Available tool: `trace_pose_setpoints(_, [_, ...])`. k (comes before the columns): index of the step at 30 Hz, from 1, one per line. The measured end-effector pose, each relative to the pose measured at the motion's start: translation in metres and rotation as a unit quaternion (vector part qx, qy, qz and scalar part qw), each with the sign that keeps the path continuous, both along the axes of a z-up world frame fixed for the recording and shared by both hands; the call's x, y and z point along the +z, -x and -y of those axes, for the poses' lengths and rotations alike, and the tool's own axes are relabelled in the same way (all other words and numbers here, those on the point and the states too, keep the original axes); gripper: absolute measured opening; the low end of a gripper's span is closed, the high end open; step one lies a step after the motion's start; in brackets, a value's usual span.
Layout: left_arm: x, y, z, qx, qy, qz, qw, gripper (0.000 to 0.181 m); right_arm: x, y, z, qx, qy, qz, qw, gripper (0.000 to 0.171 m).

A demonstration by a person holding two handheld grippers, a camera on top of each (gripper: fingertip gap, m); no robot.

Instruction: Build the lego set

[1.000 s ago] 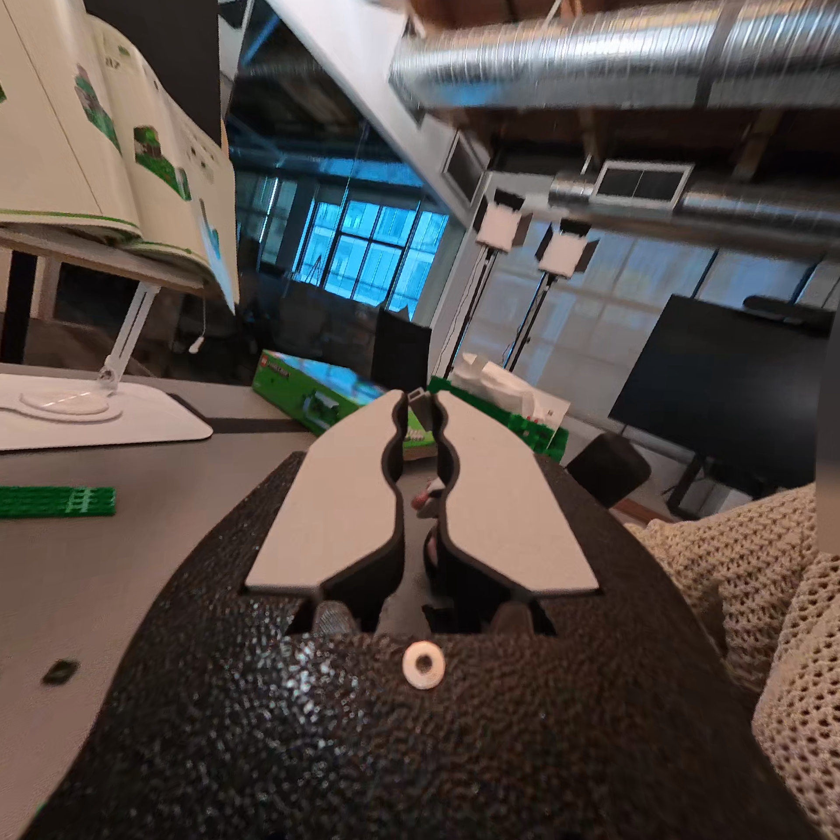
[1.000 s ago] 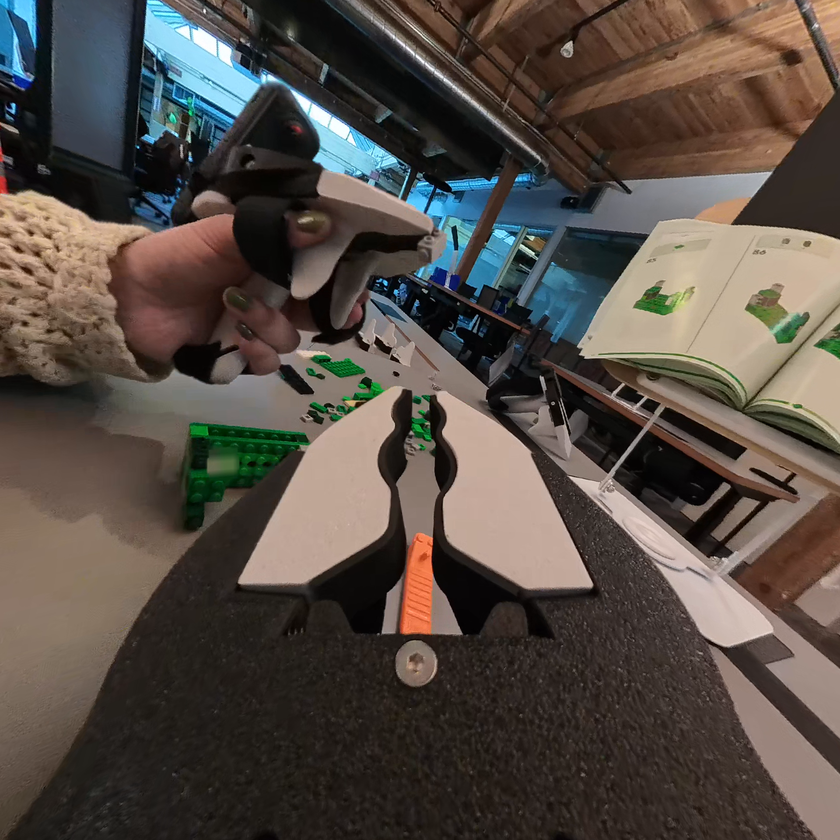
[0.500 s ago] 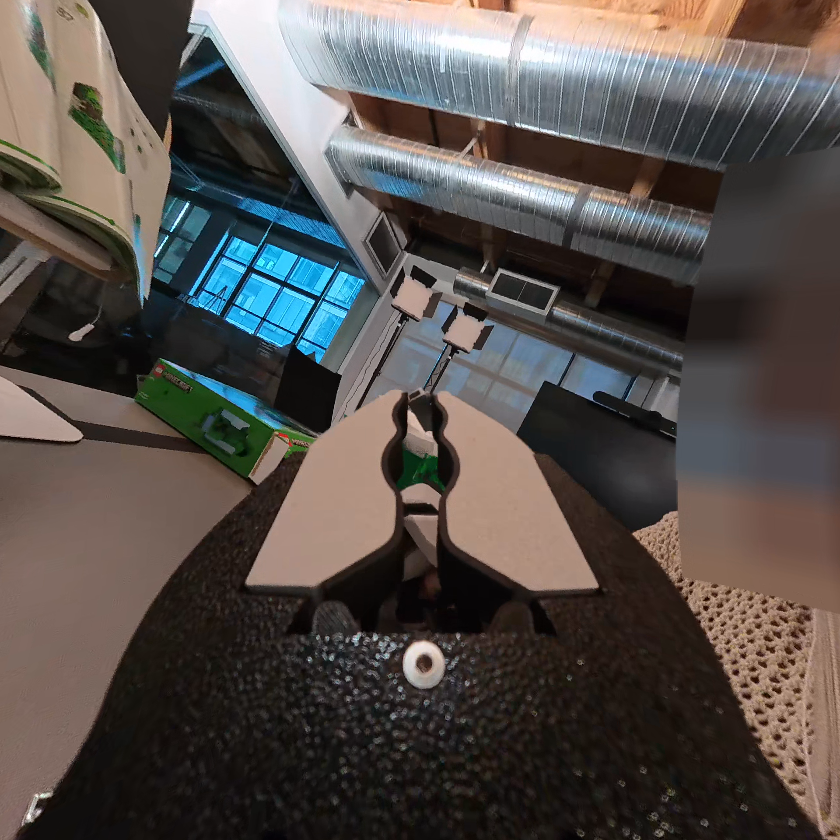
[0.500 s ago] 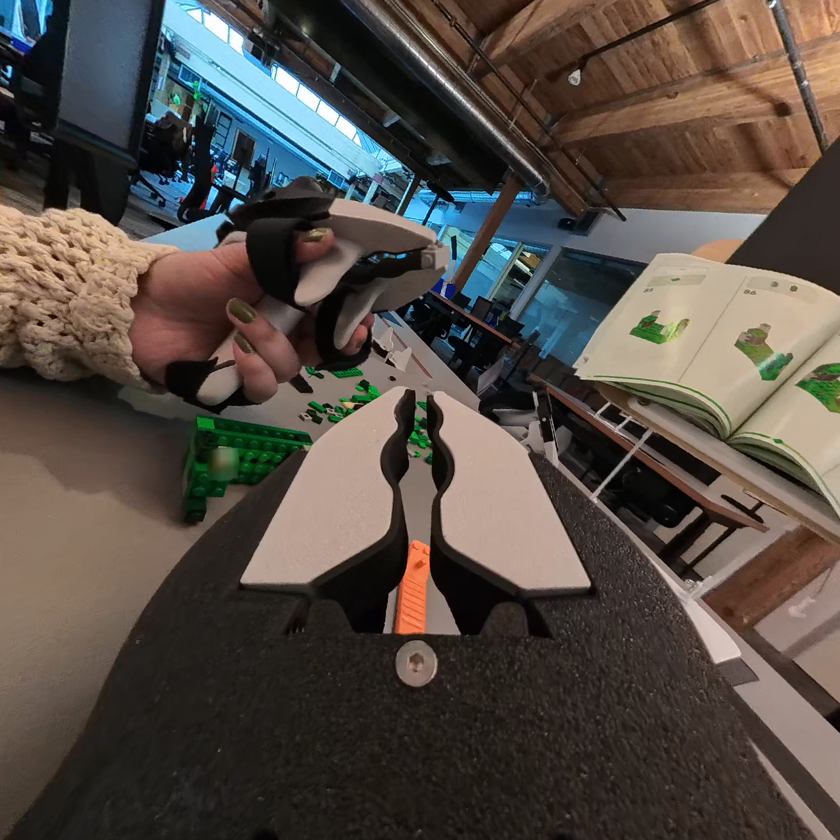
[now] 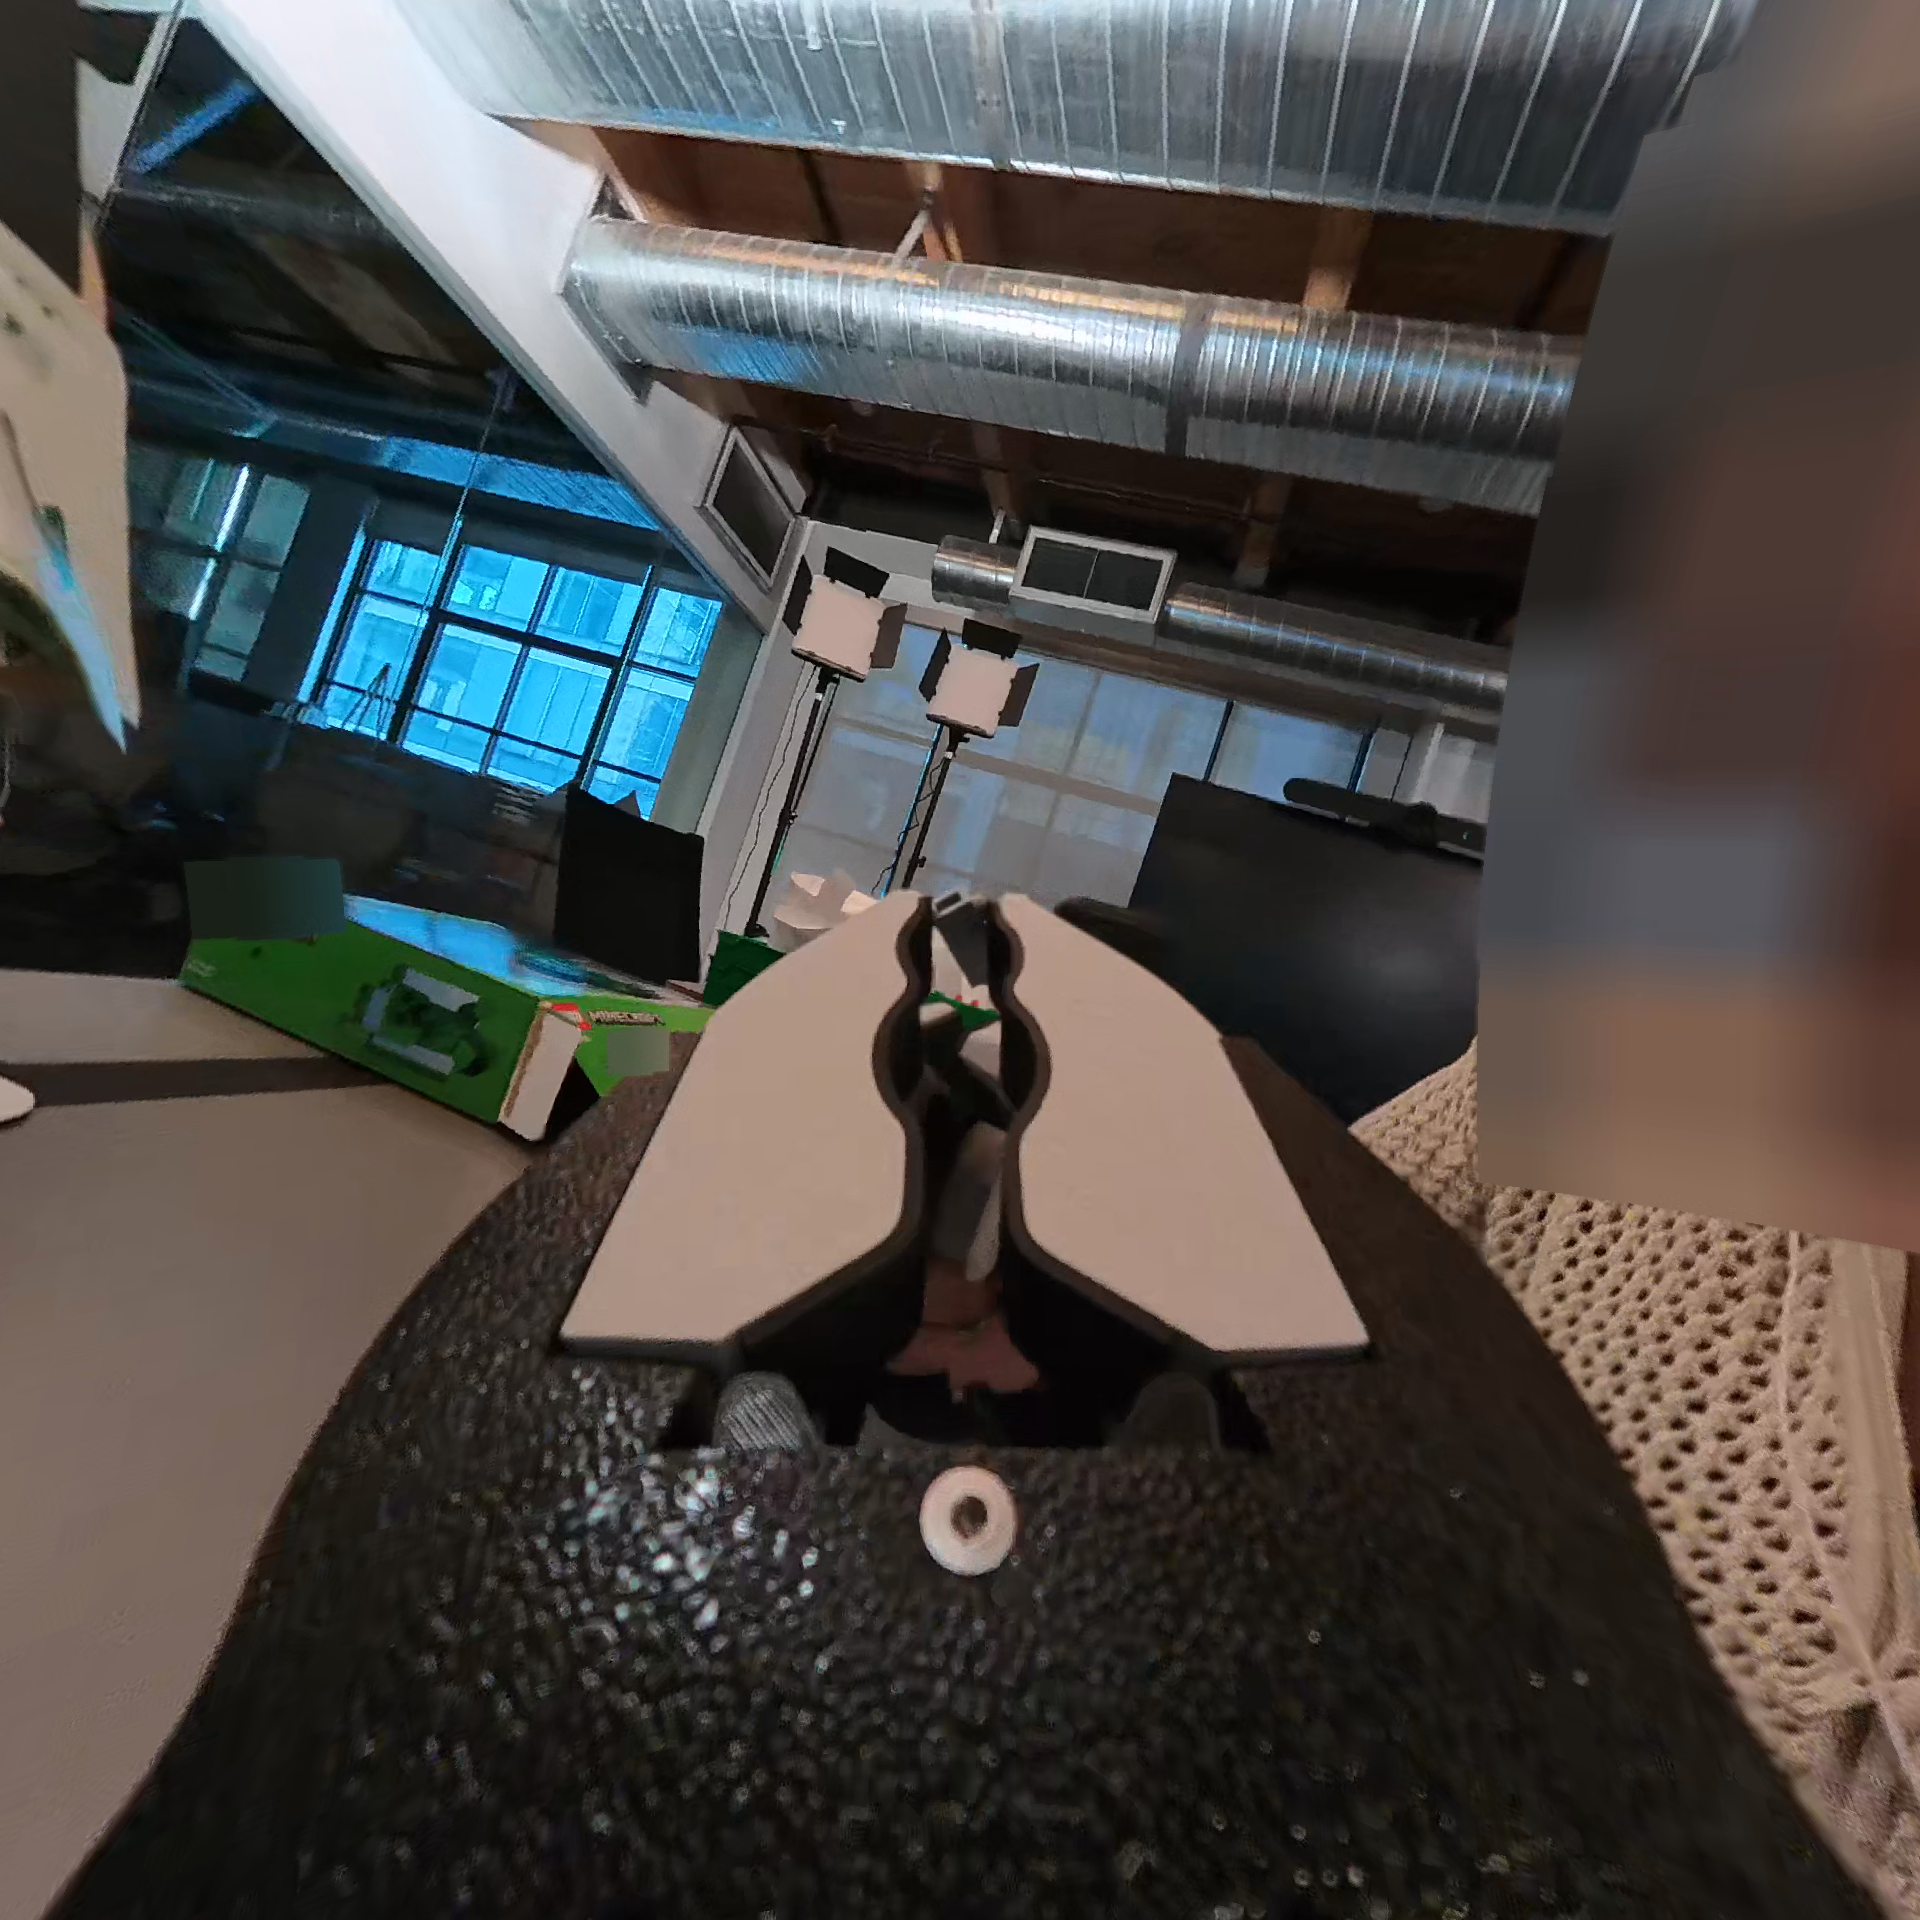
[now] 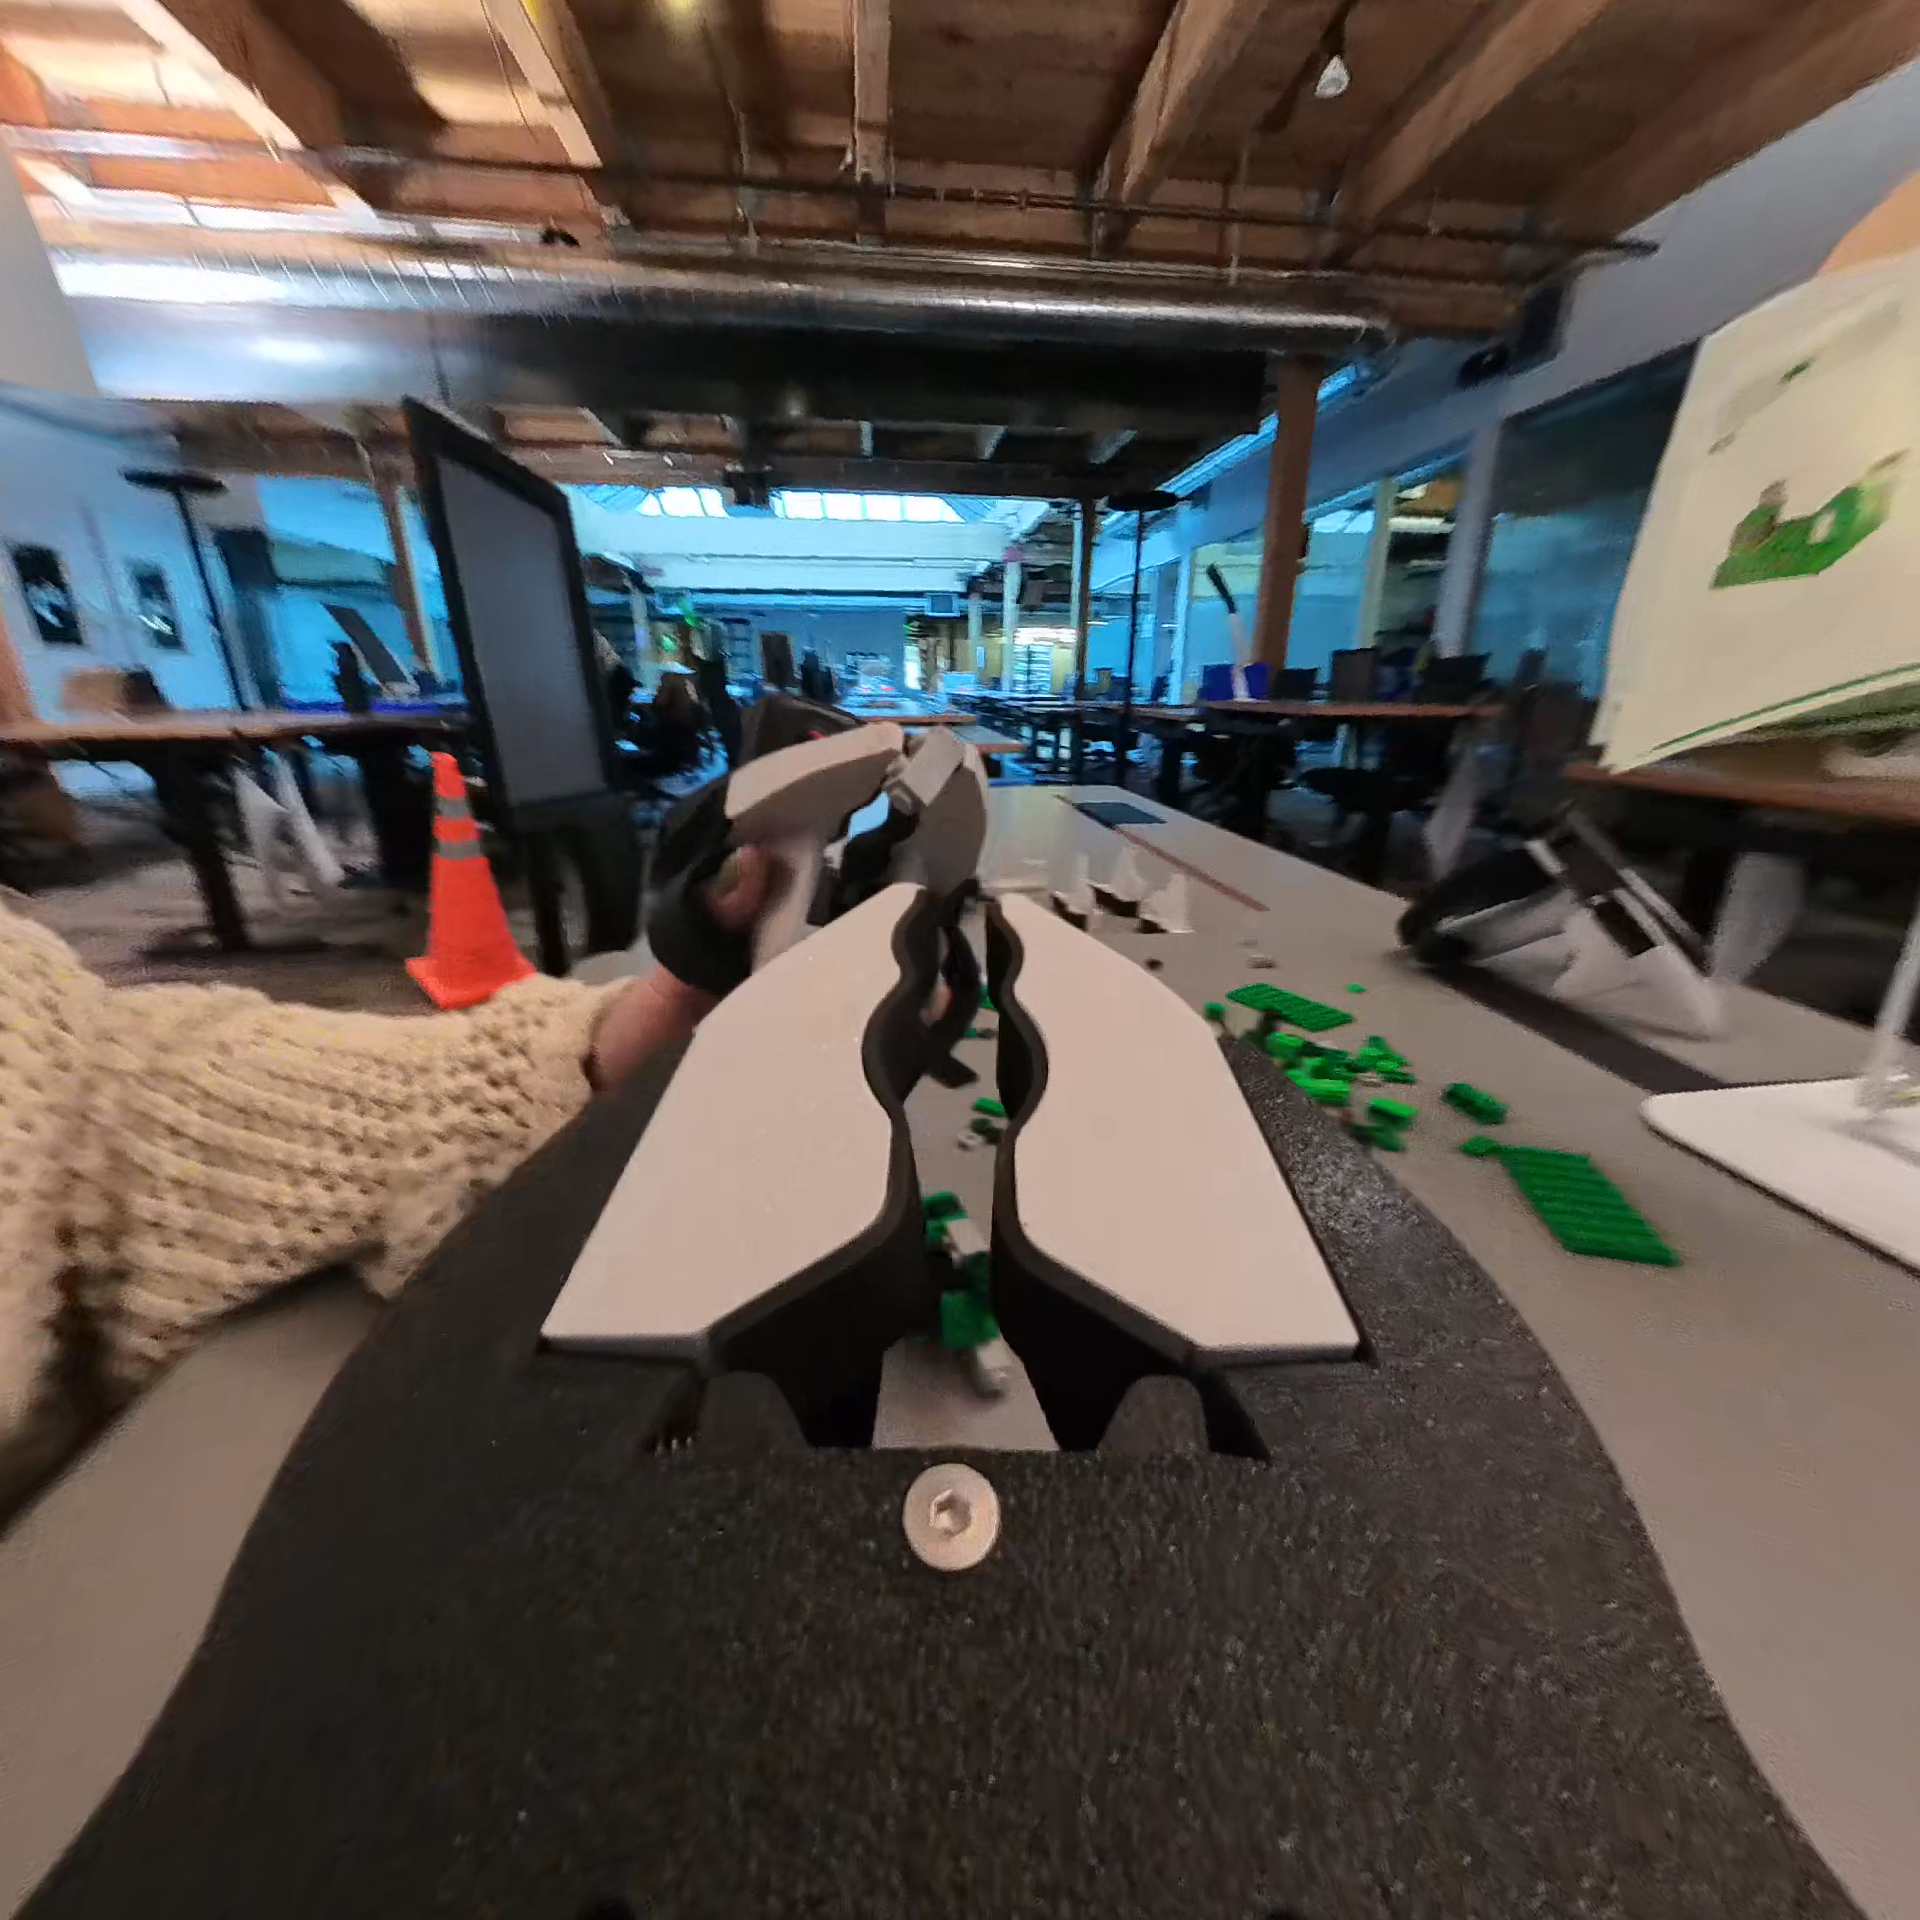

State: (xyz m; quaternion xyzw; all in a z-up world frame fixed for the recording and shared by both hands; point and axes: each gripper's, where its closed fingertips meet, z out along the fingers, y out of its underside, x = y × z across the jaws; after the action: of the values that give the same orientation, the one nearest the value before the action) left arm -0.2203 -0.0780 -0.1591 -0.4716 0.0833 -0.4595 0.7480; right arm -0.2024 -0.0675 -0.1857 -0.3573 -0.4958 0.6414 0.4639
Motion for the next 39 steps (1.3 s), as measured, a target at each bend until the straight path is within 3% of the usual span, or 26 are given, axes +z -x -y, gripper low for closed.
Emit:
trace_pose_setpoints(4, [0.001,-0.01,0.003,0.013,-0.017,-0.046,0.999,0.009,0.005,-0.002,0.005,0.043,0.049,0.0,0.998,0.015])
trace_pose_setpoints(13, [-0.002,-0.012,0.005,0.031,-0.025,-0.078,0.996,0.01,-0.011,-0.005,-0.003,-0.012,-0.024,-0.03,0.999,0.015])
trace_pose_setpoints(39, [-0.004,-0.009,0.003,0.028,-0.016,-0.067,0.997,0.01,-0.025,-0.004,0.012,-0.02,-0.105,-0.023,0.994,0.01])
